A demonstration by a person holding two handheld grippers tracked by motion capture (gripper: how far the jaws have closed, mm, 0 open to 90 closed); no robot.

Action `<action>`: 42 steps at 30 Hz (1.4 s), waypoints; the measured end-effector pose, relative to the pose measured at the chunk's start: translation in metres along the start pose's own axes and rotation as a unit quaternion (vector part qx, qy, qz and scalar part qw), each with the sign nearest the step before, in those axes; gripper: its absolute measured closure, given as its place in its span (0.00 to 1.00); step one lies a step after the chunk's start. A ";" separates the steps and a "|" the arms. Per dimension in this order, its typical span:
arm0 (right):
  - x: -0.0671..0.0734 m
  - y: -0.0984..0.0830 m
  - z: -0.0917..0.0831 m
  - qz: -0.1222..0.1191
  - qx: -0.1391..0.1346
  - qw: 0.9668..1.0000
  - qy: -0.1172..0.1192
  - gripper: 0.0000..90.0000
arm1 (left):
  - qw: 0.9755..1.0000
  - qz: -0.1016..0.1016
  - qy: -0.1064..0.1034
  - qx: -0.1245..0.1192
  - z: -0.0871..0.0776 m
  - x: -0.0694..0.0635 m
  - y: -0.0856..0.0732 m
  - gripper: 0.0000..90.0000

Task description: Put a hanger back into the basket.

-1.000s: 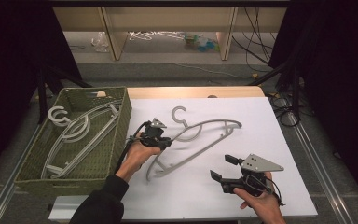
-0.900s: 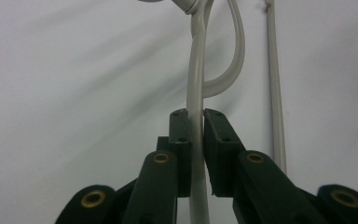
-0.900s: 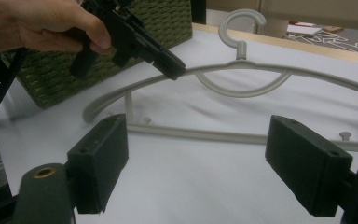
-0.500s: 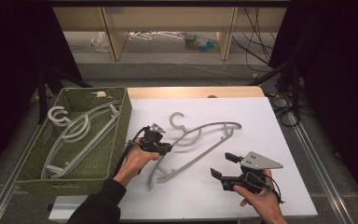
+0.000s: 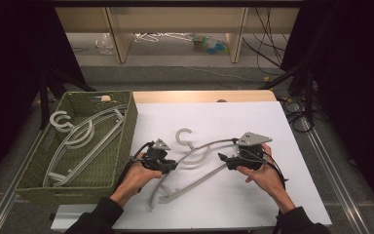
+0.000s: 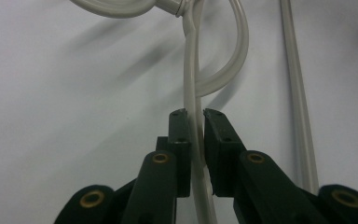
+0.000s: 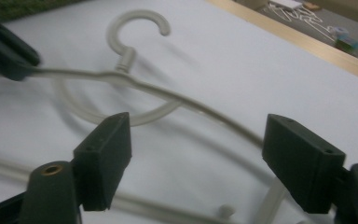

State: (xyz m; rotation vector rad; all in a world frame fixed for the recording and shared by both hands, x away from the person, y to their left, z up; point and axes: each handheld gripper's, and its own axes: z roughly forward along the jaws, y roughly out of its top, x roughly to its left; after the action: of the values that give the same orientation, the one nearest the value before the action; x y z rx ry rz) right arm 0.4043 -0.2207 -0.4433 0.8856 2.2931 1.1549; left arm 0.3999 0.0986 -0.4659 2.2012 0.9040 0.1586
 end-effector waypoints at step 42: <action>-0.002 0.001 0.052 -0.291 0.046 0.955 0.023 0.77 | 0.999 -0.005 -0.034 -0.009 0.003 -0.015 0.004 0.81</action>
State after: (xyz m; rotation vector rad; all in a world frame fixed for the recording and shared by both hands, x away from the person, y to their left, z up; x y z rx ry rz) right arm 0.4381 -0.1927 -0.4714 0.1731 2.4156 0.8141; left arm 0.3925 0.0851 -0.4628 2.1714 0.8725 0.0869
